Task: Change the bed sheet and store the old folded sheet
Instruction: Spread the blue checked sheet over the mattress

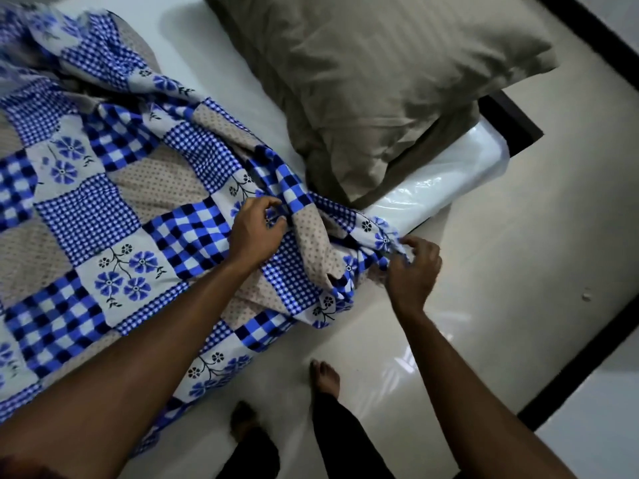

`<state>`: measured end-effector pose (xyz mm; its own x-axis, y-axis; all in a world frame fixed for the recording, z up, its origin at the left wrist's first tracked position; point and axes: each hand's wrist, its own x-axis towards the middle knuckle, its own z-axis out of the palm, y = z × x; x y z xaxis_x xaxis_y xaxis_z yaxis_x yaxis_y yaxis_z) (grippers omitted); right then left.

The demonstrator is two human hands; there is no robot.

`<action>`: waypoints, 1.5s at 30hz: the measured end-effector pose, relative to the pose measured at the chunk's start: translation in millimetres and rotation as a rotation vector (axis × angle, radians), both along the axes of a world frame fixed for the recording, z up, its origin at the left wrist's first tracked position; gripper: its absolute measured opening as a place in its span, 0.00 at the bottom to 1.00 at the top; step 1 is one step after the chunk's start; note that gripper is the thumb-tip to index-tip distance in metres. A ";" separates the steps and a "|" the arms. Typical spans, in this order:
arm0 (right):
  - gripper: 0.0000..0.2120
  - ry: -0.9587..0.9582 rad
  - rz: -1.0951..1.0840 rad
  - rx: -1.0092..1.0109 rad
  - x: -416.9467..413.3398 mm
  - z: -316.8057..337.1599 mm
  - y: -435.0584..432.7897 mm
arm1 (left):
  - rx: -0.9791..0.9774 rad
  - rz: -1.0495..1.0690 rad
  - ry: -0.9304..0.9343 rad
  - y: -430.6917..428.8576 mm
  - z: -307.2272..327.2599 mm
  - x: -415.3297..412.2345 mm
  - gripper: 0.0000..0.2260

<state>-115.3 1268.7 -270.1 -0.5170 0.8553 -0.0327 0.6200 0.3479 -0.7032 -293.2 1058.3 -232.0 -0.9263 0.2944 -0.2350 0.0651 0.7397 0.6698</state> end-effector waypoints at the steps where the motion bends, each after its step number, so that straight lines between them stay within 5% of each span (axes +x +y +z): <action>1: 0.14 0.080 0.118 0.020 -9.2 9.6 -9.2 | 0.008 0.007 0.010 1.2 0.0 -2.0 0.12; 3: 0.15 0.177 0.391 0.026 -39.8 23.0 -28.6 | 0.022 0.043 0.040 2.3 1.8 -15.1 0.11; 8: 0.27 0.021 0.829 -0.068 -149.9 33.7 -70.7 | 0.009 0.220 0.074 -16.2 6.5 -70.5 0.12; 21: 0.20 -0.143 0.727 -0.429 -501.4 9.9 -129.9 | -0.066 0.641 0.129 -144.7 -38.3 -310.8 0.21; 25: 0.29 -0.186 0.840 -0.569 -595.0 8.3 -176.6 | -0.081 0.634 0.173 -176.4 -58.1 -371.6 0.30; 27: 0.30 -0.207 0.907 -0.544 -629.8 10.0 -201.2 | -0.137 0.693 0.150 -184.2 -66.7 -393.6 0.32; 30: 0.15 -0.278 0.973 -0.552 -660.9 6.7 -232.0 | -0.240 0.719 0.121 -183.4 -82.4 -398.2 0.35; 33: 0.07 -0.302 1.003 -0.353 -683.6 10.9 -233.1 | -0.398 0.635 0.081 -182.7 -101.2 -399.7 0.34; 37: 0.15 0.022 0.689 0.016 -712.5 46.8 -185.9 | -0.416 0.569 -0.069 -184.2 -105.3 -403.7 0.36; 42: 0.18 0.593 0.509 0.000 -699.8 76.7 -180.3 | -0.436 0.554 -0.155 -183.5 -100.1 -407.6 0.39; 44: 0.19 0.398 0.696 -0.023 -673.9 63.7 -192.3 | -0.459 0.565 -0.126 -182.6 -101.0 -409.2 0.38; 45: 0.19 0.139 0.896 0.050 -662.4 54.2 -195.8 | -0.469 0.573 -0.110 -181.9 -101.6 -410.2 0.37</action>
<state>-777.7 1072.9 -215.9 -0.9859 0.1295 0.1057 0.0132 0.6910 -0.7228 -703.4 876.4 -333.6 -0.8686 -0.3809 -0.3168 -0.4650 0.8476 0.2558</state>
